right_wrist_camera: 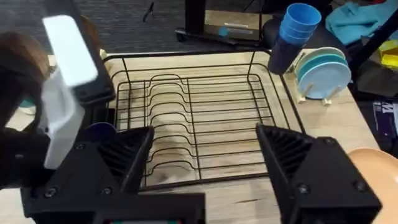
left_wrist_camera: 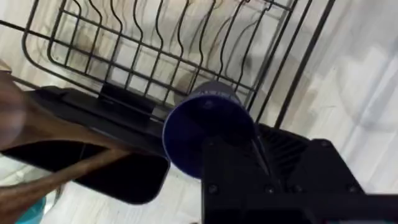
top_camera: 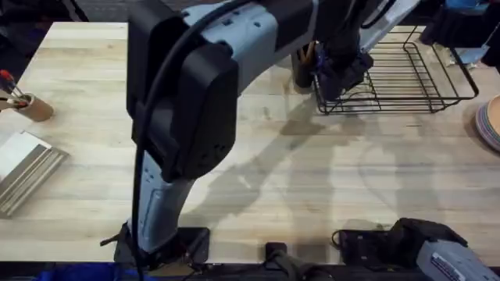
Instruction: Pick up the cup on the table and put them onto the rack.
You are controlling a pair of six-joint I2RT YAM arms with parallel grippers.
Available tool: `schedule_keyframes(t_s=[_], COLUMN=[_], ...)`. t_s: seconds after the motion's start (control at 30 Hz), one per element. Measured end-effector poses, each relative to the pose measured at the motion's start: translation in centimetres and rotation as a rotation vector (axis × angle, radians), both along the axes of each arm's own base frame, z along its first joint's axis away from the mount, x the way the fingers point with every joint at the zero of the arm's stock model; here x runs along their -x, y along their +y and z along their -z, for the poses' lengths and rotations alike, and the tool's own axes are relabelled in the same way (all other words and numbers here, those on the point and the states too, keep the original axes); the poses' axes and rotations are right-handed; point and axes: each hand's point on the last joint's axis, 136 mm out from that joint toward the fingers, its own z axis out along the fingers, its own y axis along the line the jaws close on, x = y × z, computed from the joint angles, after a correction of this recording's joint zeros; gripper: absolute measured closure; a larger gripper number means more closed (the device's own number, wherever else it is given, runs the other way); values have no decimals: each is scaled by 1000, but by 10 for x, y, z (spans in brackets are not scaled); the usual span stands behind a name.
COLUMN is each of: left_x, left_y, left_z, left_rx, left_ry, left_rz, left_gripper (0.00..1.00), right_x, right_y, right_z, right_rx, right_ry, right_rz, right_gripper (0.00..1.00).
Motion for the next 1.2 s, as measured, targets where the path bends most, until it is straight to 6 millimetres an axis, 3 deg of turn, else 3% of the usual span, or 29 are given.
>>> schedule_keyframes(t_s=[0.27, 0.3, 0.53, 0.57, 1.03, 1.2], left_x=[-2, -2, -1, -1, 3, 4], left_y=[-7, -8, -12, -12, -8, -7], left_z=[1, 18, 21, 21, 20, 7], left_rx=[29, 11, 24, 23, 10, 9], left_ry=[4, 33, 50, 52, 67, 68], left_rz=[-3, -4, -1, 0, -1, 0], left_gripper=[961, 960, 590, 577, 597, 595], right_x=[0, 1, 1, 1, 3, 3], right_y=[0, 0, 0, 0, 1, 1], right_z=[0, 1, 2, 3, 7, 7], right_rx=[0, -1, -2, -2, -6, -6], right_ry=[1, 5, 9, 11, 32, 31], right_rz=[0, 0, 0, 0, 0, 0], right_gripper=[5, 5, 5, 5, 5, 5])
